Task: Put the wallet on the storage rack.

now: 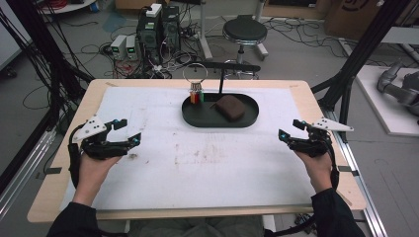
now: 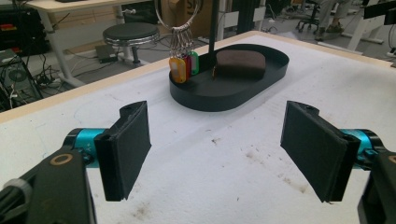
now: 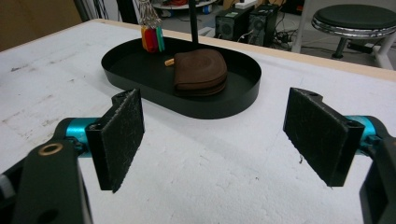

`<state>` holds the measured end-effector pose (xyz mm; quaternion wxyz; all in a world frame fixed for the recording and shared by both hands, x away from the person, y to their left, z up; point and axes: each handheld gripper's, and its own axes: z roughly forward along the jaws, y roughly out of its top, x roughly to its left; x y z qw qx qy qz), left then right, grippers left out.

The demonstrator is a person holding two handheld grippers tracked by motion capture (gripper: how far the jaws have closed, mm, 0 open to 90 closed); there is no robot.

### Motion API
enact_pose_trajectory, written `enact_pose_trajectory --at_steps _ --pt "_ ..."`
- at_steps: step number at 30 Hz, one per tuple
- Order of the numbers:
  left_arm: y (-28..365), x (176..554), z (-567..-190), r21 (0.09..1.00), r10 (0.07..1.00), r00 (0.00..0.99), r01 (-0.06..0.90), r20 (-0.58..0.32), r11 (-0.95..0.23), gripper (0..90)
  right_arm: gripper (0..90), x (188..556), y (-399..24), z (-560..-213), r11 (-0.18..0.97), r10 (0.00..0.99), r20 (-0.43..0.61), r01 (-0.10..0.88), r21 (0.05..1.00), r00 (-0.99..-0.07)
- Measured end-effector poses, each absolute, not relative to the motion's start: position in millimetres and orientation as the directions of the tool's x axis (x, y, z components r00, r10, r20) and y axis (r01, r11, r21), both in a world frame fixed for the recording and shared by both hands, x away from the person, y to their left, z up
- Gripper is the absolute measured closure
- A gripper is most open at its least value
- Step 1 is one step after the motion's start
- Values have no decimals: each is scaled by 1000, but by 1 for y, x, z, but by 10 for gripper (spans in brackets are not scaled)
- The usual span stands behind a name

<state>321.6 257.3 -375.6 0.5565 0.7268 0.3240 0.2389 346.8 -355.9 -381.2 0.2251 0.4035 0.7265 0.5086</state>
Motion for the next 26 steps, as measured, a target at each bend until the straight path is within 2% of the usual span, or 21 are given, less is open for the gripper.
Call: enact_pose_trajectory --at_steps 26 --pt "253 331 -377 960 731 683 213 -14 -180 240 209 343 -363 -384 157 818 87 367 917 -568"
